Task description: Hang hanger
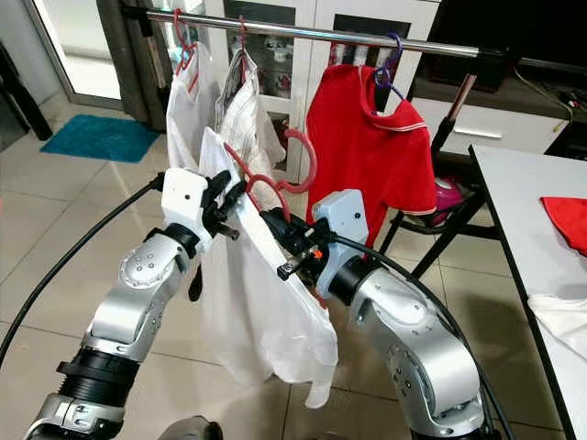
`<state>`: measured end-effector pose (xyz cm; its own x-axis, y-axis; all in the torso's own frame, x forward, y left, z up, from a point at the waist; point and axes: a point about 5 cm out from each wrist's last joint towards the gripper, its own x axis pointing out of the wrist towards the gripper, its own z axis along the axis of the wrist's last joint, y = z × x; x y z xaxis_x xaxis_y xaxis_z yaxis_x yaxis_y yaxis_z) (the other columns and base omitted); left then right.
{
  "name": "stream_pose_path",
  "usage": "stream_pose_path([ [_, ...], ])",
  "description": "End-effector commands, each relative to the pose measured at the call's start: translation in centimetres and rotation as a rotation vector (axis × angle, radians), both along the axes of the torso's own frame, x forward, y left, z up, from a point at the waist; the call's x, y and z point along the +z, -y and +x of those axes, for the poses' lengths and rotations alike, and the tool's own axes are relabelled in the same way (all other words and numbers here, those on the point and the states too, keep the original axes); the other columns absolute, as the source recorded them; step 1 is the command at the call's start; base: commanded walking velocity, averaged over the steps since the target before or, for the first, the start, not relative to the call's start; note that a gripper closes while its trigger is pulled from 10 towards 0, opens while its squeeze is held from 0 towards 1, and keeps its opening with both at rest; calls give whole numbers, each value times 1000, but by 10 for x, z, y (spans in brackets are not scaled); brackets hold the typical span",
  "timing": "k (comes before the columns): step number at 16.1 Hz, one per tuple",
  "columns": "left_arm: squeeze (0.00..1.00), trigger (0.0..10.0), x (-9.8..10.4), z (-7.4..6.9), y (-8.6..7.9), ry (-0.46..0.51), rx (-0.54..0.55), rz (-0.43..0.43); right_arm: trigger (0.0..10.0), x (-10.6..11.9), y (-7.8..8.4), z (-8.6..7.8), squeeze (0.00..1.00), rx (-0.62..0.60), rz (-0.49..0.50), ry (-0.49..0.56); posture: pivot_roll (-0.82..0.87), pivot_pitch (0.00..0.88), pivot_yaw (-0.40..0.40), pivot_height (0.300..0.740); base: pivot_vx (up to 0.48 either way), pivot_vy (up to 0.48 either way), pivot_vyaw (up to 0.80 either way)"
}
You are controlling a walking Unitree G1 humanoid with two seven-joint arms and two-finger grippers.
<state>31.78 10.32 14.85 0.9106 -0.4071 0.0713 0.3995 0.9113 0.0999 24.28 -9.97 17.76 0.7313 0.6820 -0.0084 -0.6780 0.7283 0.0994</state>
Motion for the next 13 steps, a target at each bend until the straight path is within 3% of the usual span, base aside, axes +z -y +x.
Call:
stream_pose_path([
  [1, 0, 0, -2, 3, -3, -23, 25, 14, 0, 12, 0, 1, 0, 9, 26, 68, -53, 15, -27, 740, 0, 0, 0],
  [7, 0, 0, -6, 2, -2, -51, 18, -13, 0, 12, 1, 1, 0, 4, 29, 71, -54, 14, -28, 740, 0, 0, 0],
  [11, 0, 0, -5, 2, -7, -70, 27, -79, 0, 12, 2, 2, 0, -1, 33, 71, -48, 9, -28, 740, 0, 0, 0],
  [13, 0, 0, 3, 0, -12, -46, 7, -104, 0, 5, 5, 4, 0, -30, -24, 42, -48, 8, -27, 740, 0, 0, 0],
])
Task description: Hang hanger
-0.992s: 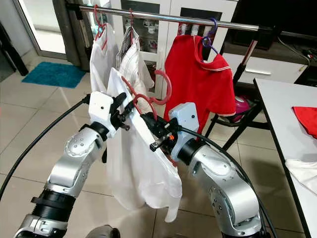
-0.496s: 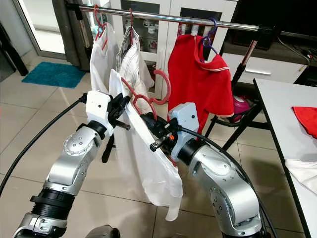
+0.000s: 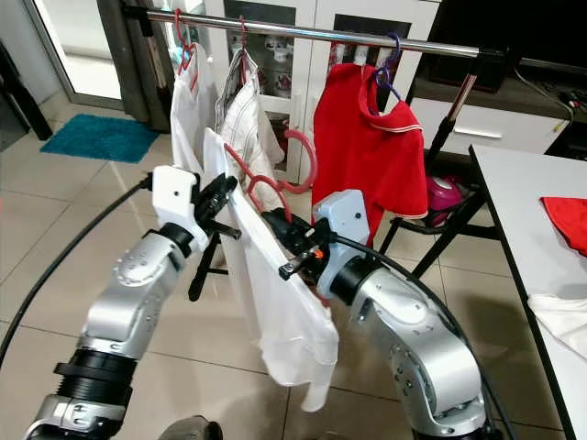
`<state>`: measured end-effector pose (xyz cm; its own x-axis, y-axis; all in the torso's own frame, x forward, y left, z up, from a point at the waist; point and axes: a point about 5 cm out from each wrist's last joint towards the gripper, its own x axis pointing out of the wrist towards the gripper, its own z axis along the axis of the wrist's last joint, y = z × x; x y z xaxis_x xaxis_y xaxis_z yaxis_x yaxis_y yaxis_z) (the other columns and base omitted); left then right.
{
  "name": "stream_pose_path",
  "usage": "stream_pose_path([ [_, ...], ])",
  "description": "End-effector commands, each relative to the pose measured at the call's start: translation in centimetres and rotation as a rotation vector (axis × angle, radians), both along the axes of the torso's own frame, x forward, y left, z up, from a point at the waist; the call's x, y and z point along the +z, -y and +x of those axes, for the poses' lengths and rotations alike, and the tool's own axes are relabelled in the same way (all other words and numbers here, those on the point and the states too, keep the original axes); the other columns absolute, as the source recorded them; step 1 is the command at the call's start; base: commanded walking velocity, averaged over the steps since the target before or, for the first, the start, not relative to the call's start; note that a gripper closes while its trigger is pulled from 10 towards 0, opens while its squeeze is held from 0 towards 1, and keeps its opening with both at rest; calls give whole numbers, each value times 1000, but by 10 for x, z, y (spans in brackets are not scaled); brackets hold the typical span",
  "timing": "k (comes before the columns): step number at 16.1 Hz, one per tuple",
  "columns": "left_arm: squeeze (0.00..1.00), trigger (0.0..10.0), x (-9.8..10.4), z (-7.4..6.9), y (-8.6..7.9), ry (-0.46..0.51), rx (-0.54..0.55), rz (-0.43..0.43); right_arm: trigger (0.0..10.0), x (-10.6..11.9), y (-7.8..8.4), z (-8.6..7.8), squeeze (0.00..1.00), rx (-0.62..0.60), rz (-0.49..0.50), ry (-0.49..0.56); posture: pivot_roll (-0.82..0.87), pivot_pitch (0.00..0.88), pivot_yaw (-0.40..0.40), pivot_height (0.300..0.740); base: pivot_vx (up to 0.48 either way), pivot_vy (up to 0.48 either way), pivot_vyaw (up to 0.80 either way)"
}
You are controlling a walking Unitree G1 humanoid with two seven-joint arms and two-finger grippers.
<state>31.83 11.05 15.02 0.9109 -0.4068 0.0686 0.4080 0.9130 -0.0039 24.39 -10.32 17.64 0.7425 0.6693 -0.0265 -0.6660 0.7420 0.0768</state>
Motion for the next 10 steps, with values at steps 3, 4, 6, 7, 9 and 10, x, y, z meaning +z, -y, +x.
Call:
stream_pose_path([
  [3, 0, 0, 19, -6, -18, 58, 39, -9, 0, -11, 15, 6, 0, -82, -107, -28, -44, 4, -22, 740, 0, 0, 0],
  [4, 0, 0, 24, -6, -23, 69, 55, -19, 0, -15, 18, 5, 0, -90, -123, -47, -44, 4, -22, 740, 0, 0, 0],
  [6, 0, 0, 35, -7, -31, 99, 77, -25, 0, -20, 24, 4, 0, -85, -175, -60, -44, 4, -22, 740, 0, 0, 0],
  [7, 0, 0, 41, -4, -40, 106, 115, 1, 0, -22, 28, 2, 0, -66, -194, -70, -39, 0, -22, 740, 0, 0, 0],
  [9, 0, 0, 46, 1, -51, 110, 155, 27, 0, -23, 30, -4, 0, -10, -219, -76, -39, 0, -22, 740, 0, 0, 0],
  [10, 0, 0, 49, 4, -54, 101, 139, 55, 0, -25, 32, -7, 0, 21, -239, -86, -38, 0, -17, 740, 0, 0, 0],
])
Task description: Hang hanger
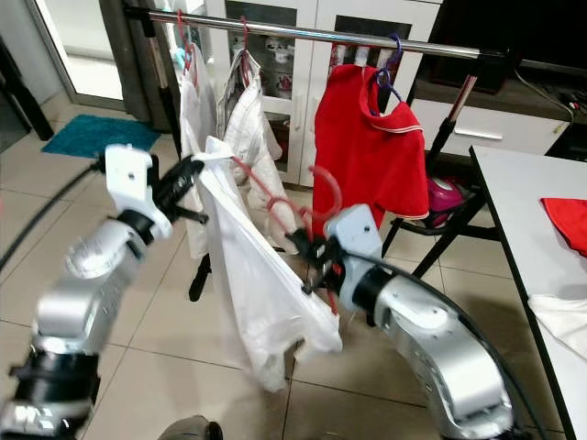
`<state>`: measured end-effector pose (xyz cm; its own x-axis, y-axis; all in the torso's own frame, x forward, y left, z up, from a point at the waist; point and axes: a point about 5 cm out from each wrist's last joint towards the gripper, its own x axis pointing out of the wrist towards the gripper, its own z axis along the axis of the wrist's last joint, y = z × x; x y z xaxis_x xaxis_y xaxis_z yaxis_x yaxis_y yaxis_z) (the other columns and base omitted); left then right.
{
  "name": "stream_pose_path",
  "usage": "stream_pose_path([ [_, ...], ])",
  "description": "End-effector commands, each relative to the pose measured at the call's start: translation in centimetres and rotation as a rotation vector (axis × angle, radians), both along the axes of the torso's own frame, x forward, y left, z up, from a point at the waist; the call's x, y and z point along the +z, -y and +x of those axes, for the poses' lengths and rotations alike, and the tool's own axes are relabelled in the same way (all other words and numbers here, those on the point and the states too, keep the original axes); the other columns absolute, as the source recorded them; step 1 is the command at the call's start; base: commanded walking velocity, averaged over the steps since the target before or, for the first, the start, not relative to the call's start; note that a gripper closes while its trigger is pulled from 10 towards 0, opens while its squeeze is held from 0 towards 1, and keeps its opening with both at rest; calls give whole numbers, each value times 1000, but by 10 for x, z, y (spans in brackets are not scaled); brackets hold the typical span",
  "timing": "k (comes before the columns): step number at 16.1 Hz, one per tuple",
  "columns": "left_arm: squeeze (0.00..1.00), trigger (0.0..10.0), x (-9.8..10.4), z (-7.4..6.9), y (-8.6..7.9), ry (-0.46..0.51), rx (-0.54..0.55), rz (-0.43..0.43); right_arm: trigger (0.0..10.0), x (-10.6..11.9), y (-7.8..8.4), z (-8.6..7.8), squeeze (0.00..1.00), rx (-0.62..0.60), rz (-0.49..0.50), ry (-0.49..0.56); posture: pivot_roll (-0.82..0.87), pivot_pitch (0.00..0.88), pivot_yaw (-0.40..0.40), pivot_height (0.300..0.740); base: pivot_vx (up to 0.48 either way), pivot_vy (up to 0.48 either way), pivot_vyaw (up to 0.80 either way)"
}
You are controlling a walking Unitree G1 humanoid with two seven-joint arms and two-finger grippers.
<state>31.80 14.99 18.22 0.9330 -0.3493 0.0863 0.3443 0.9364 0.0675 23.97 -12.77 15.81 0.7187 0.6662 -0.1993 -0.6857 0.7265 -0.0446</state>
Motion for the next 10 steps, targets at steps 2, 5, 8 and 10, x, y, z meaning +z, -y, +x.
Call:
stream_pose_path([
  [2, 0, 0, 0, 1, -9, -28, -37, 122, 0, -1, 10, -2, 0, -22, -21, -26, -41, 0, -7, 740, 0, 0, 0],
  [5, 0, 0, 4, 7, -24, 17, 124, 114, 0, -6, 15, -8, 0, 17, -103, -64, -42, 4, -12, 740, 0, 0, 0],
  [8, 0, 0, 41, 13, -43, 173, 181, 34, 0, -24, 27, -23, 0, 99, -239, -146, -42, 10, -14, 740, 0, 0, 0],
  [10, 0, 0, 52, 18, -59, 190, 220, -33, 0, -24, 28, -28, 0, 142, -254, -166, -42, 11, -13, 740, 0, 0, 0],
])
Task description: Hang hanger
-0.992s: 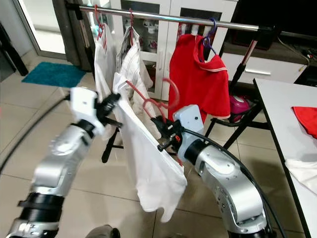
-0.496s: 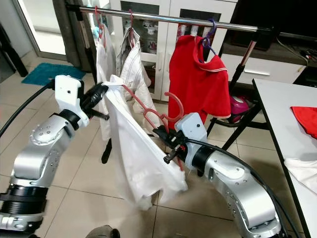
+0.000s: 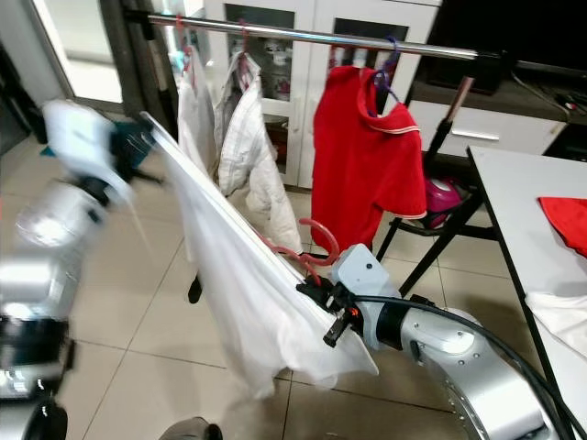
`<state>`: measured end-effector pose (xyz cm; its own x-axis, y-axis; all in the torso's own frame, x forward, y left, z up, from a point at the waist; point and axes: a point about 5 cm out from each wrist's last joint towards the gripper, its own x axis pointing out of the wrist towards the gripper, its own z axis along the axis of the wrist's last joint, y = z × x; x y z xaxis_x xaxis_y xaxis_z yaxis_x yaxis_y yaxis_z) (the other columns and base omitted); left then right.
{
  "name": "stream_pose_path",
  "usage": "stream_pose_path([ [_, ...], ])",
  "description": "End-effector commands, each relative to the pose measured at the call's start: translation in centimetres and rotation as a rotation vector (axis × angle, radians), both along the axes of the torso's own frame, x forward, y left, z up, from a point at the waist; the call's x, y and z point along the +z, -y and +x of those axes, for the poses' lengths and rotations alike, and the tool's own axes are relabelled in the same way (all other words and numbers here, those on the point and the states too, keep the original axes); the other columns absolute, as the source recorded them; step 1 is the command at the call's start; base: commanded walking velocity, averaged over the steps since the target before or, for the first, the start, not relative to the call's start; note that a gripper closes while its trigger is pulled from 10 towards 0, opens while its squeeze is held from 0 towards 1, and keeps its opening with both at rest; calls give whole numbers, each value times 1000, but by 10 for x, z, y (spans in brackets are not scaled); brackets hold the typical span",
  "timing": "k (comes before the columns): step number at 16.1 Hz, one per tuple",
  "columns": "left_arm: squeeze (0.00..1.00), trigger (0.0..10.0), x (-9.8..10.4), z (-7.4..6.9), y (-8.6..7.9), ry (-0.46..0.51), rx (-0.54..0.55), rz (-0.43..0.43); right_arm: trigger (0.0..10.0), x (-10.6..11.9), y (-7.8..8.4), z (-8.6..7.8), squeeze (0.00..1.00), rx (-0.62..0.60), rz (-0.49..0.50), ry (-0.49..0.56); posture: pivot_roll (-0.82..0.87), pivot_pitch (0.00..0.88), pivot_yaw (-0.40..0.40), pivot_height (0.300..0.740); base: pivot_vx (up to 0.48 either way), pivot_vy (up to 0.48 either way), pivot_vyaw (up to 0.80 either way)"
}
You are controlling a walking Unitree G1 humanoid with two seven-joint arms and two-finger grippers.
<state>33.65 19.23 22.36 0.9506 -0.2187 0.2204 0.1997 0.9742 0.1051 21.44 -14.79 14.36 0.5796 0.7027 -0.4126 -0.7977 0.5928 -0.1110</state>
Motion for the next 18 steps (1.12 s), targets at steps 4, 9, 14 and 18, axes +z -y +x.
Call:
stream_pose_path([
  [4, 0, 0, -4, 8, -44, -28, 206, -41, 0, -2, 7, -7, 0, -5, 75, -50, -40, 9, -8, 740, 0, 0, 0],
  [9, 0, 0, -66, 16, -65, -271, 366, -28, 0, 29, -1, -19, 0, 105, 404, -59, -49, 11, -6, 740, 0, 0, 0],
  [14, 0, 0, -71, -1, 26, -287, -291, -42, 0, 40, -2, 10, 0, -192, 585, 68, -50, 15, 2, 740, 0, 0, 0],
  [18, 0, 0, -55, -70, 75, -341, -873, -102, 0, 33, 10, 39, 0, -606, 669, 171, -29, 17, 1, 740, 0, 0, 0],
])
